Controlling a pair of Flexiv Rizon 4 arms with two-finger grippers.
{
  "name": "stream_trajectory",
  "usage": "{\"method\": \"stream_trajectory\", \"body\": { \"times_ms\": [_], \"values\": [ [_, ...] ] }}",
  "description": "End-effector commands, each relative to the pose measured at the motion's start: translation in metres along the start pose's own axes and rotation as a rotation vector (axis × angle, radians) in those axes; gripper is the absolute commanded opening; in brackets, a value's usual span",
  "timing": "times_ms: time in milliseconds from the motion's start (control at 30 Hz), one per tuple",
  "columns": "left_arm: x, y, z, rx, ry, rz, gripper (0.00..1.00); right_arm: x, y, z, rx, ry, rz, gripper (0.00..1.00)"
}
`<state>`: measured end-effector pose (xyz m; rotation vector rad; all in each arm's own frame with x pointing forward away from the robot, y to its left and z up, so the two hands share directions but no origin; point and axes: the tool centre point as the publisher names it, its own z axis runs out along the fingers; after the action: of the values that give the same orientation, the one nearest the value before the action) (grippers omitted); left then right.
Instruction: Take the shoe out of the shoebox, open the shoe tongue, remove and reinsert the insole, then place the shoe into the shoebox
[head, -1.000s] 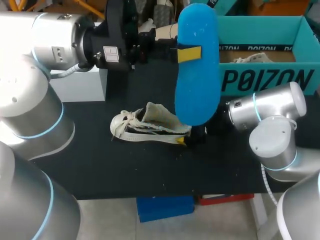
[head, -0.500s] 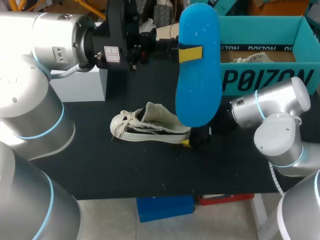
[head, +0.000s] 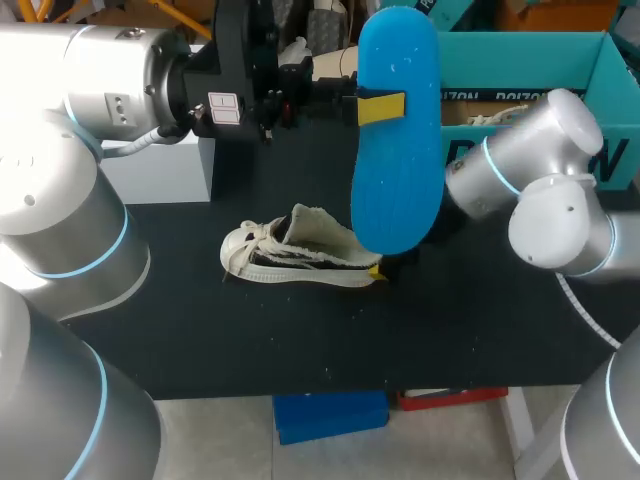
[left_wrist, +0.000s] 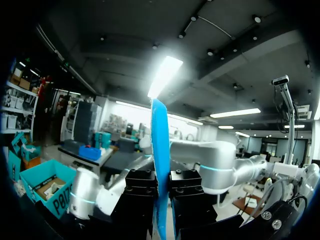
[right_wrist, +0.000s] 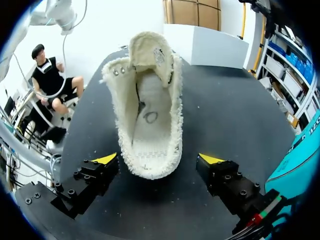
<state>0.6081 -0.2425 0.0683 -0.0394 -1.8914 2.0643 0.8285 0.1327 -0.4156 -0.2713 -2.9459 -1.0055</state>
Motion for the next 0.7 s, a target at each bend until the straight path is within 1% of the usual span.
{"method": "stream_trajectory", "body": {
  "times_ms": [33,100,200,433,700],
  "values": [
    [0.0,0.001,0.002,-0.001,-0.003,0.0,0.0,0.002,0.007,-0.007,0.336,-0.023,0.011,1.0],
    [0.0,0.001,0.002,-0.001,-0.003,0.0,0.0,0.003,0.008,-0.006,0.373,-0.041,0.013,1.0],
    [0.0,0.001,0.002,-0.001,-0.003,0.0,0.0,0.004,0.011,-0.005,0.424,-0.038,0.009,1.0],
    [0.0,0.001,0.002,-0.001,-0.003,0.0,0.0,0.003,0.012,-0.004,0.501,-0.039,0.006,1.0],
    [0.0,0.001,0.002,-0.001,-0.003,0.0,0.0,0.0,0.02,-0.001,0.598,-0.034,-0.02,1.0]
  ]
}}
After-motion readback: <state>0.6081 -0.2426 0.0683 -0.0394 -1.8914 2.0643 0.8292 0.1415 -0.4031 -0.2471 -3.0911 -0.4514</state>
